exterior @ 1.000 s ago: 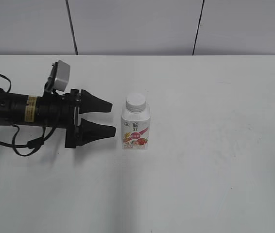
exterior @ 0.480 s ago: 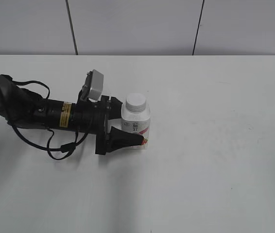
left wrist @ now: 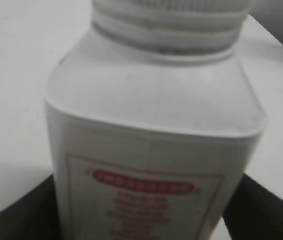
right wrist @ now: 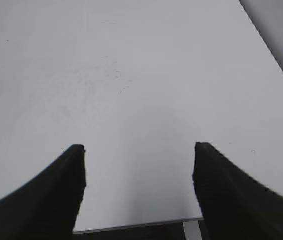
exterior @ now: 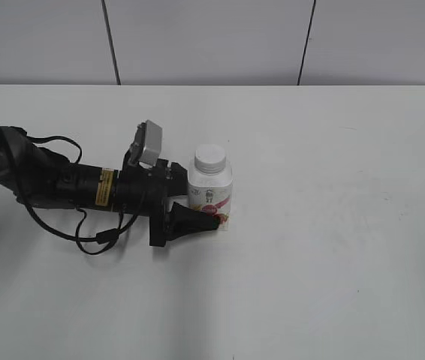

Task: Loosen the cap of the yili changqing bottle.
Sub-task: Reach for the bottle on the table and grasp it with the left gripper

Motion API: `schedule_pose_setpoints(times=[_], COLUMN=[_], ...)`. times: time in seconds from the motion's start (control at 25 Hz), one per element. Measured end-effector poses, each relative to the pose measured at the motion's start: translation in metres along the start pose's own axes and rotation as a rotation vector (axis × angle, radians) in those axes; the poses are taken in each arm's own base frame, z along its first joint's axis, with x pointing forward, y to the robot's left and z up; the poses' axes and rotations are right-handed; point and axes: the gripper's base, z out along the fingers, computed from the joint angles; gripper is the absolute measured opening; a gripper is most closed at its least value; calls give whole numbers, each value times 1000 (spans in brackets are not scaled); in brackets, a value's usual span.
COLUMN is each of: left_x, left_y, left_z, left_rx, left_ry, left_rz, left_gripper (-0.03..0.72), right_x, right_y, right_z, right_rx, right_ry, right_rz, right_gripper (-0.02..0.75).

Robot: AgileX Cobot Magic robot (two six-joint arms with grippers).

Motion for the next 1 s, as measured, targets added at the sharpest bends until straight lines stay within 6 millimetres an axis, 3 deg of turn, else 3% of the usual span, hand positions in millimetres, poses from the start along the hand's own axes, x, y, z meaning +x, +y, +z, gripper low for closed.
schedule_pose_setpoints(times=[0.24, 1.0], left_x=[0, -1], left_y=[1, 2], left_z=[0, 0], left_rx=[-11, -14], left_ry=[-1, -8], left_rz=[3, 15], left_gripper=[387, 377], right_x=[0, 0], right_y=[0, 0], right_z=[0, 0], right_rx=[0, -1], right_ry=[0, 0], right_rz=[0, 5], right_gripper=[533, 533])
